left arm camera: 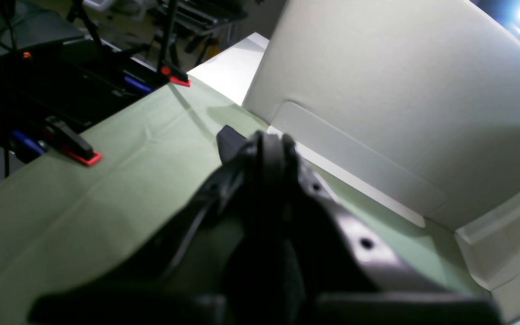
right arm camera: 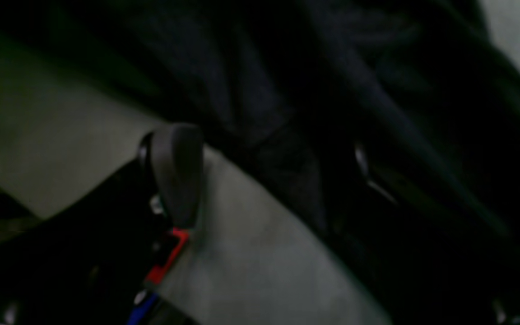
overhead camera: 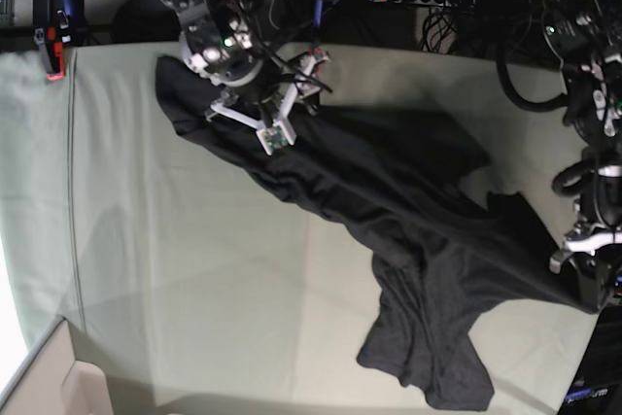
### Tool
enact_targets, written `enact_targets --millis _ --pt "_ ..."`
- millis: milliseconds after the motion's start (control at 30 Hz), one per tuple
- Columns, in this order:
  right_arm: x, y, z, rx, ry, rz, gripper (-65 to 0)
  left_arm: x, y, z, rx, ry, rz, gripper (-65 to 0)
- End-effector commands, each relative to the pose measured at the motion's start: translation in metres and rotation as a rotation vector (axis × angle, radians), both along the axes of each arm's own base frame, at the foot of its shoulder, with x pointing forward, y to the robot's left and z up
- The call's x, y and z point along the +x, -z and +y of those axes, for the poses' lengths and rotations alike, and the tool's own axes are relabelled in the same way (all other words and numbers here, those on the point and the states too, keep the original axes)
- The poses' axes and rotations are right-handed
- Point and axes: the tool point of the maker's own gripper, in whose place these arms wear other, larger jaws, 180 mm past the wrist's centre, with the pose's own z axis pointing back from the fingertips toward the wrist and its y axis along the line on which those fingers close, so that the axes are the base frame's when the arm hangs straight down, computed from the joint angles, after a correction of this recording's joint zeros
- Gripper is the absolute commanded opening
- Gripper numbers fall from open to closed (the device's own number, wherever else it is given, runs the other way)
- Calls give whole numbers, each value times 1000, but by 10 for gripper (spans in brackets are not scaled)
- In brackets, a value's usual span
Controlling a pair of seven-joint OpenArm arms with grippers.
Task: Layout the t-shirt on the table in an organized manner, then fold the t-shirt properly
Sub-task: 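Regrasp the shirt edge with the right gripper and reposition the left gripper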
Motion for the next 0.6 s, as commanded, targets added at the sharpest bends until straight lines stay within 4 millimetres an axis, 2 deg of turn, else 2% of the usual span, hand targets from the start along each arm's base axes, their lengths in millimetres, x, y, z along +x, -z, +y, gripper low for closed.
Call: enact_targets --millis 0,100,167,233,333,367,433,567 --pt "8 -5 4 18 6 -18 -238 1 -17 2 22 -2 -57 -649" --pt "12 0 6 16 6 -8 -259 3 -21 2 21 -2 -68 -649" --pt "15 2 6 12 6 -5 -315 4 -24 2 21 -2 -78 -649" --pt "16 2 6 10 5 -4 -408 4 -24 2 21 -1 -79 -649" --pt "18 -3 8 18 7 -15 -608 6 -29 1 22 -1 -93 -649" --pt "19 -7 9 23 7 -25 -650 6 -30 2 23 -1 -94 -649" --pt "13 -14 10 36 10 -39 -650 6 -30 2 26 0 -94 -649" --pt "13 -52 5 60 11 -135 -650 5 -32 4 30 -7 -97 -649"
